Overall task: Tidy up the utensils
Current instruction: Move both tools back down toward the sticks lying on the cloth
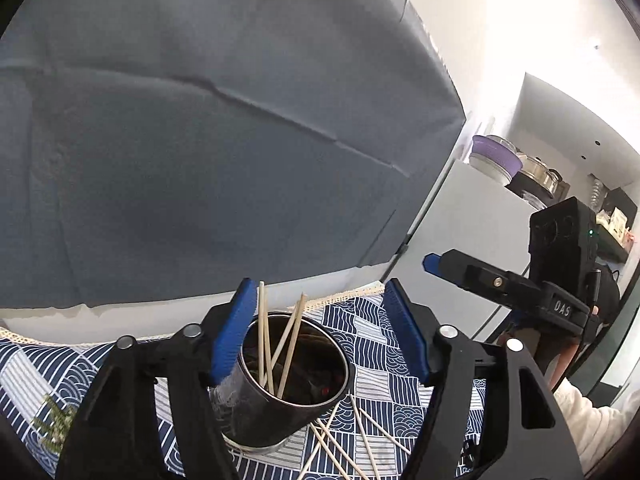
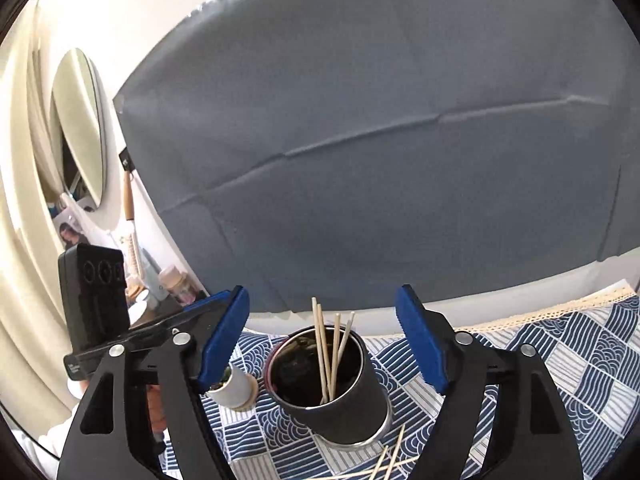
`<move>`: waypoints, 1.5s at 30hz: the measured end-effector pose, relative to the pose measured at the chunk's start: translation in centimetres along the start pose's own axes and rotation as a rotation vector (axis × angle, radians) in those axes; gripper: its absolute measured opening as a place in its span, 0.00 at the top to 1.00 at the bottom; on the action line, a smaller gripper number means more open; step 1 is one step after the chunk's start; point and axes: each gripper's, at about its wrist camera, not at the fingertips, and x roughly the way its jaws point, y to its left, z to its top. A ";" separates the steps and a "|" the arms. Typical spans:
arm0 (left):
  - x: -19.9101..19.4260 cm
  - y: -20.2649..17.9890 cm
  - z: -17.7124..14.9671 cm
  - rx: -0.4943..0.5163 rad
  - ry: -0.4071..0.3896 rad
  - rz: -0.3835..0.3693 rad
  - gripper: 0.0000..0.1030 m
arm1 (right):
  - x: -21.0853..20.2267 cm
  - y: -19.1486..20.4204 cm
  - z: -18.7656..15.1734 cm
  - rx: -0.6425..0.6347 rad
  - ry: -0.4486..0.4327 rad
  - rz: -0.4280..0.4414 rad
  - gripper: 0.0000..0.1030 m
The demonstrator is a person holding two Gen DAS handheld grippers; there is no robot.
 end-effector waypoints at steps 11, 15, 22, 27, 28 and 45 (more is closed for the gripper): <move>-4.2 -3.7 0.0 0.018 -0.026 0.063 0.23 | -6.5 1.9 2.3 -0.057 -0.096 0.005 0.18; -5.4 -5.2 -0.4 0.031 -0.030 0.092 0.20 | -8.9 2.7 2.7 -0.081 -0.122 0.022 0.18; -7.1 -8.5 -1.7 0.046 -0.030 0.123 0.12 | -13.7 3.3 3.0 -0.126 -0.153 0.041 0.17; -7.6 -10.4 -3.1 0.052 -0.019 0.146 0.07 | -16.8 2.5 2.3 -0.147 -0.154 0.017 0.14; -7.5 -10.7 -3.3 0.052 -0.016 0.149 0.06 | -17.3 2.3 2.2 -0.152 -0.153 0.009 0.14; -1.9 -11.6 -10.6 0.034 0.232 0.167 0.06 | -19.6 -5.0 -0.2 -0.091 -0.092 -0.137 0.13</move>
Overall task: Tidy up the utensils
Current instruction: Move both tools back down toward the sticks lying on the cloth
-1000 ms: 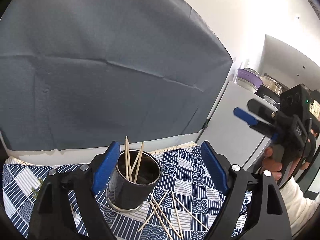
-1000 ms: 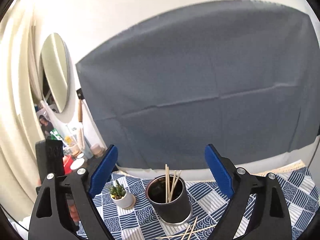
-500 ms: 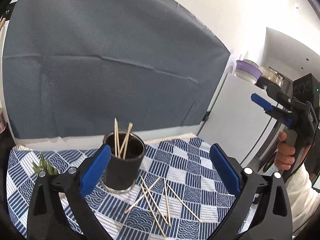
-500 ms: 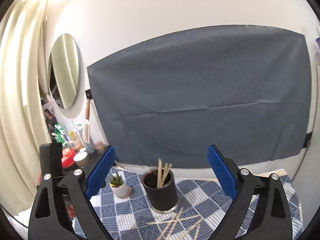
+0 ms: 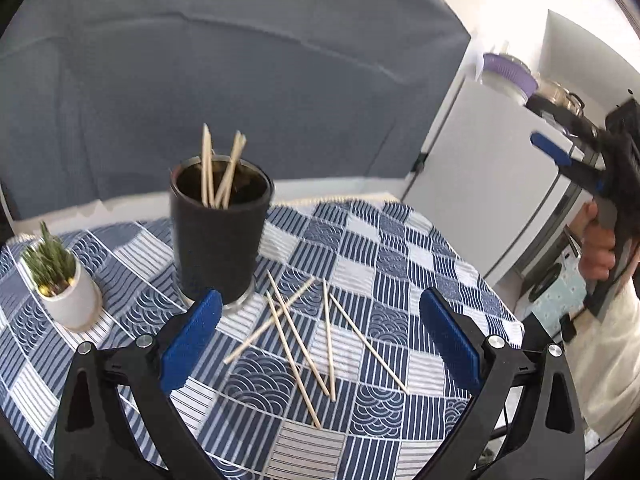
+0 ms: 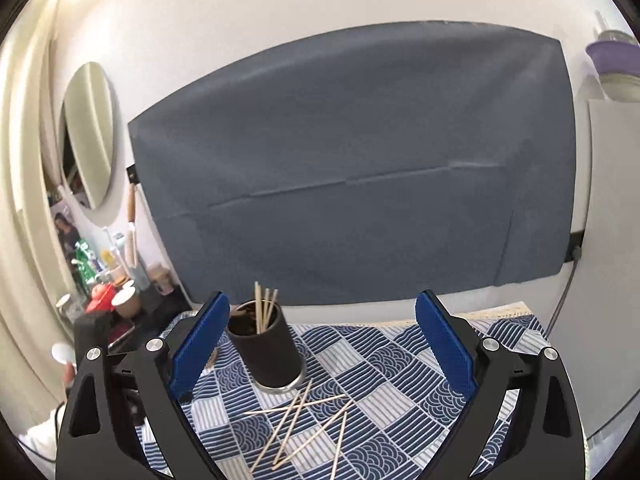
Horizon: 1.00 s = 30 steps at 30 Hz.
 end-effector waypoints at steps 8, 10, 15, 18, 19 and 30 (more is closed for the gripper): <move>3.3 0.5 -2.0 -0.034 0.080 0.030 0.06 | 4.2 -1.6 0.6 -0.074 0.137 0.013 0.13; 4.7 0.9 -2.7 -0.041 0.123 0.053 0.06 | 4.7 -2.1 -0.3 -0.104 0.190 -0.011 0.13; 7.7 2.0 -4.1 -0.076 0.209 0.066 0.06 | 5.7 -3.9 -4.2 -0.129 0.311 -0.058 0.13; 9.4 2.1 -4.8 -0.075 0.262 0.078 0.06 | 6.8 -5.7 -8.0 -0.080 0.416 -0.084 0.13; 10.1 2.2 -5.1 -0.073 0.286 0.085 0.06 | 7.2 -6.3 -9.3 -0.057 0.453 -0.090 0.13; 14.2 1.2 -7.1 -0.030 0.427 0.146 0.06 | 12.9 -4.7 -18.3 -0.008 0.708 -0.036 0.13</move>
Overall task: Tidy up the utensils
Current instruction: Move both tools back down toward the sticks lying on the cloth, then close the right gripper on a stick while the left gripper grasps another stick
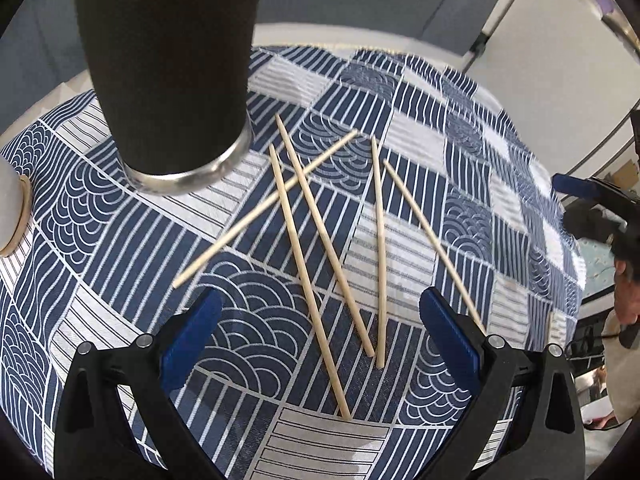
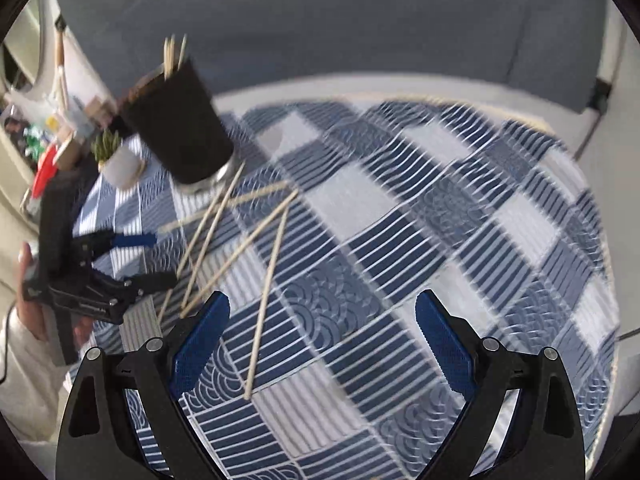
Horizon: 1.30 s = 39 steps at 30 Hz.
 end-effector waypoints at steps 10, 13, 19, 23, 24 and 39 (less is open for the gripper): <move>1.3 0.8 -0.1 -0.041 0.039 0.131 0.09 | 6.4 3.4 -0.2 -0.090 0.165 -0.041 0.16; 1.8 0.3 0.2 -0.011 0.050 0.214 0.10 | 7.5 3.6 -0.1 -0.086 0.201 -0.056 0.26; 2.1 0.1 0.7 -0.026 0.056 0.285 0.24 | 8.3 3.7 0.2 -0.105 0.230 -0.130 0.36; 1.7 0.7 0.8 -0.066 0.052 0.295 0.35 | 8.1 3.0 0.6 -0.068 0.238 -0.143 0.52; 1.6 0.8 0.7 -0.071 0.051 0.296 0.38 | 8.0 2.8 0.8 -0.063 0.236 -0.147 0.55; -1.4 2.9 -3.3 -0.200 0.078 0.147 0.95 | 5.9 -0.7 -0.5 0.008 0.255 -0.179 0.95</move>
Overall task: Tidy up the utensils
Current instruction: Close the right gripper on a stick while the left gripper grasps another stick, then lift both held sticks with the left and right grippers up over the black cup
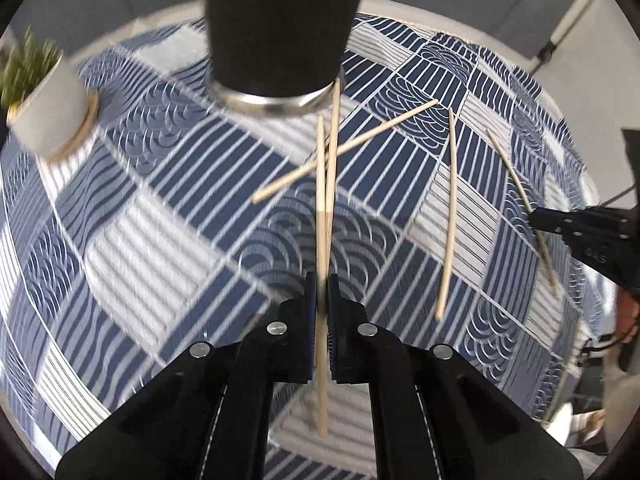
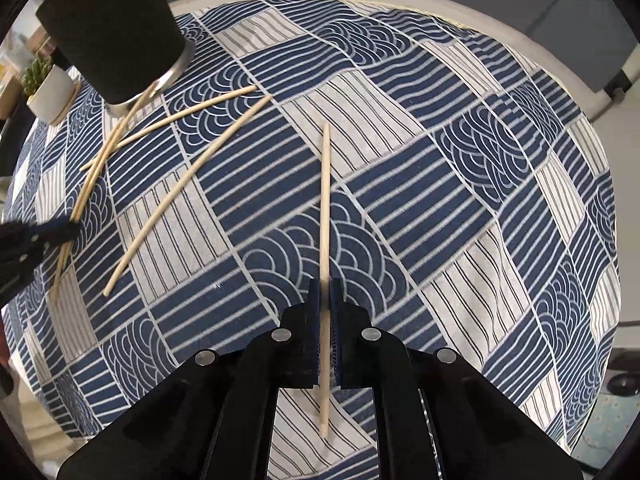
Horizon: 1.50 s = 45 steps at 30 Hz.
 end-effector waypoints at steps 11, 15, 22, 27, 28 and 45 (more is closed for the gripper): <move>-1.9 2.4 -3.6 -0.032 0.009 0.003 0.95 | -0.7 -0.2 -1.8 0.010 0.005 -0.016 0.95; -2.4 3.5 -4.8 -0.050 0.016 -0.009 0.95 | -1.1 0.1 -2.9 -0.001 0.005 -0.024 0.95; -2.8 4.1 -6.0 -0.043 0.022 -0.020 0.95 | -1.3 1.1 -3.8 -0.003 0.011 -0.023 0.95; -3.4 4.3 -6.3 -0.034 0.020 -0.035 0.95 | -2.0 -0.1 -4.4 0.020 0.017 -0.009 0.95; -3.5 4.3 -6.4 -0.032 0.017 -0.037 0.95 | -2.1 -0.3 -4.6 0.023 0.017 -0.011 0.95; -3.8 5.7 -7.1 -0.019 0.010 -0.037 0.85 | -5.1 3.5 -6.6 0.043 -0.042 -0.032 0.95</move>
